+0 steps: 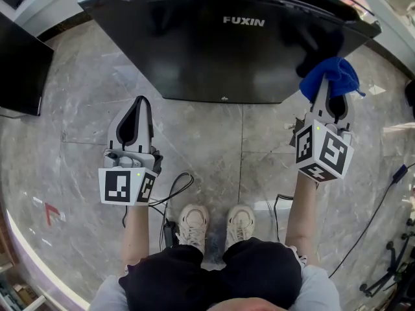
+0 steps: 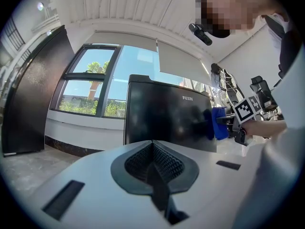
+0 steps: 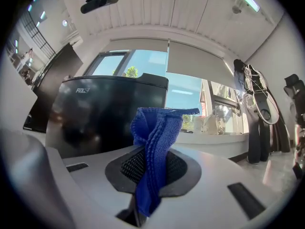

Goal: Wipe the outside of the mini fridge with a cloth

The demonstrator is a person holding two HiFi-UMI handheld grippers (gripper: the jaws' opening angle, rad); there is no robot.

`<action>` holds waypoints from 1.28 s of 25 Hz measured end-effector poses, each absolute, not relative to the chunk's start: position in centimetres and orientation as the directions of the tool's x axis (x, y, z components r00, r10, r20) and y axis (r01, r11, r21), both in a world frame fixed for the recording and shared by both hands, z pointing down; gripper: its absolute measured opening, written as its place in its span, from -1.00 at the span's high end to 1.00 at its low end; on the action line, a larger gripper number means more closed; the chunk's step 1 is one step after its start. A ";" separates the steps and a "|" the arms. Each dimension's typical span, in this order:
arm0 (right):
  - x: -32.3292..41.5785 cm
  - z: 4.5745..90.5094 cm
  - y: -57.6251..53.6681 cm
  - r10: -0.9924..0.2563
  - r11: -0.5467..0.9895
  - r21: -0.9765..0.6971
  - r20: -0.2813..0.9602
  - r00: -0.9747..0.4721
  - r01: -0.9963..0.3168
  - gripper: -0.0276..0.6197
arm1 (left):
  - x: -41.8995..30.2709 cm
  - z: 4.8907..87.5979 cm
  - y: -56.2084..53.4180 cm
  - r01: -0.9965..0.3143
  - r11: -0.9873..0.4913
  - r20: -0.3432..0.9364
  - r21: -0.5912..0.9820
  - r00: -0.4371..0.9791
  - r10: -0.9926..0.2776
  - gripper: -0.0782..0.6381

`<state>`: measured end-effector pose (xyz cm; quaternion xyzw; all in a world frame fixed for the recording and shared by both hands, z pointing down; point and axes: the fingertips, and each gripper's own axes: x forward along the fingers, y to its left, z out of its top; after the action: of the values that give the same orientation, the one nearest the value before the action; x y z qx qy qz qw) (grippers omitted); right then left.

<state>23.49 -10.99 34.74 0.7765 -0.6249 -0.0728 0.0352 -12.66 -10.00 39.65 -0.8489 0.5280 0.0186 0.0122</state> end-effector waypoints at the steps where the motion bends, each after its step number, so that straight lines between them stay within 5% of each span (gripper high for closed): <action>1: 23.9 34.7 -11.0 -0.973 -0.227 0.142 -0.070 0.219 -0.963 0.68 | -12.7 39.7 -10.0 -0.897 -0.442 -0.044 -0.001 0.441 -0.896 0.77; 15: 26.6 35.5 -10.1 -0.956 -0.292 0.097 -0.058 0.288 -0.951 0.68 | -12.5 40.0 -10.1 -0.898 -0.440 -0.036 0.006 0.440 -0.897 0.77; 25: 6.2 36.6 -8.7 -0.947 0.312 -0.018 -0.086 -0.309 -0.950 0.68 | -12.6 39.9 -10.1 -0.900 -0.436 -0.044 0.012 0.435 -0.899 0.77; 30: -3.7 35.6 -9.8 -0.856 0.494 0.040 -0.156 -0.494 -0.869 0.68 | -14.8 40.0 -10.5 -0.919 -0.393 -0.045 0.005 0.393 -0.919 0.77; 32: -6.8 37.2 -10.3 -0.831 0.539 0.128 -0.076 -0.550 -0.832 0.68 | -16.1 39.9 -10.7 -0.930 -0.368 -0.050 0.006 0.367 -0.929 0.77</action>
<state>-6.77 -10.26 37.25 0.4741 -0.8773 -0.0746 -0.0032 -16.13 -10.65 39.93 -0.8268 0.5620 0.0226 0.0116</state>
